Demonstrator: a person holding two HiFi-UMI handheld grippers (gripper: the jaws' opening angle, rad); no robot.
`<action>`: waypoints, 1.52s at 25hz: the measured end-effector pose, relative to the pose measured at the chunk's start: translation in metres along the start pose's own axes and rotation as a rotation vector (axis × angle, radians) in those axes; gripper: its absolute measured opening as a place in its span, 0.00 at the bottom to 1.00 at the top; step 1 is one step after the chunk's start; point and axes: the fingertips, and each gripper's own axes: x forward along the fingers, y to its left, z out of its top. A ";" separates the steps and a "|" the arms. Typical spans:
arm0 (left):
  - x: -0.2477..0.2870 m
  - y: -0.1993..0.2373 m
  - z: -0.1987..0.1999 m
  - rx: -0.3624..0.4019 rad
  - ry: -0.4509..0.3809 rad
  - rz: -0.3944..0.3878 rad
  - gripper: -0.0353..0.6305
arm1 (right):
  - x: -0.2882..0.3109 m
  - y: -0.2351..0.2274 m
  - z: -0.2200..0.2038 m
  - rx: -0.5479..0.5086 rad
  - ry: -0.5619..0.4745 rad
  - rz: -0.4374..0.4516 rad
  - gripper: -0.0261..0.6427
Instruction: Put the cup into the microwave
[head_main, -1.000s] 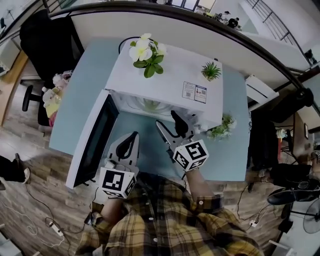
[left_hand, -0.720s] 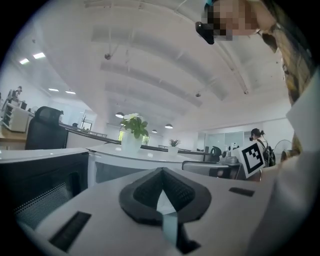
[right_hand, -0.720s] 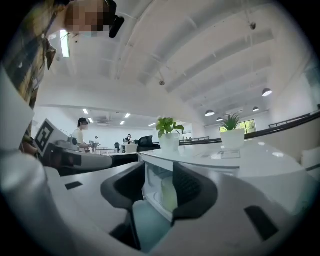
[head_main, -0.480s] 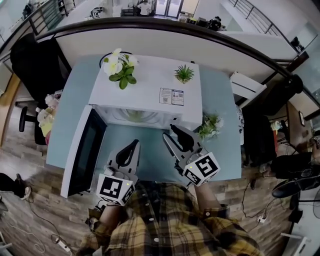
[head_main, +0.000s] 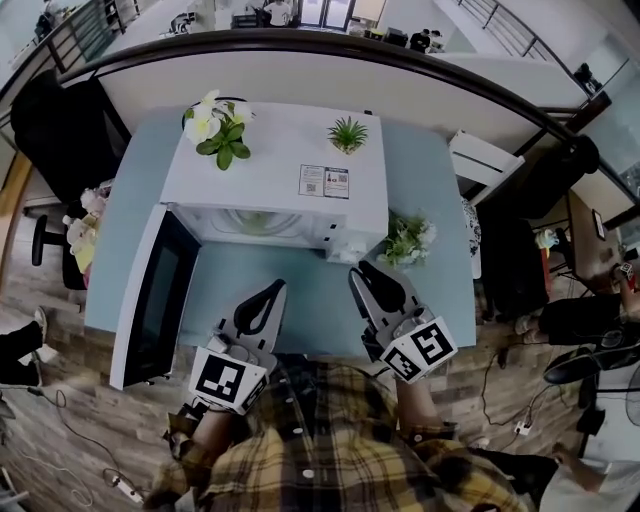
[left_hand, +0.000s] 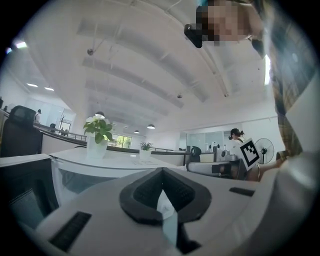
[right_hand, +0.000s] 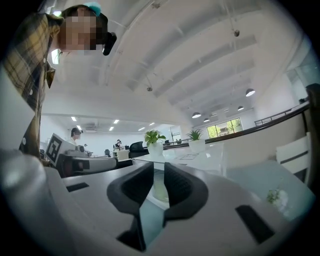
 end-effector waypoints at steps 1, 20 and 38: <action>0.000 -0.003 0.001 0.002 -0.003 -0.006 0.04 | -0.005 -0.001 -0.001 0.004 0.000 -0.005 0.14; -0.004 -0.021 -0.016 -0.006 0.027 -0.032 0.04 | -0.045 -0.003 -0.005 0.048 -0.045 -0.059 0.04; -0.016 -0.024 -0.032 0.012 0.063 -0.005 0.04 | -0.050 0.002 -0.016 0.033 -0.004 -0.073 0.04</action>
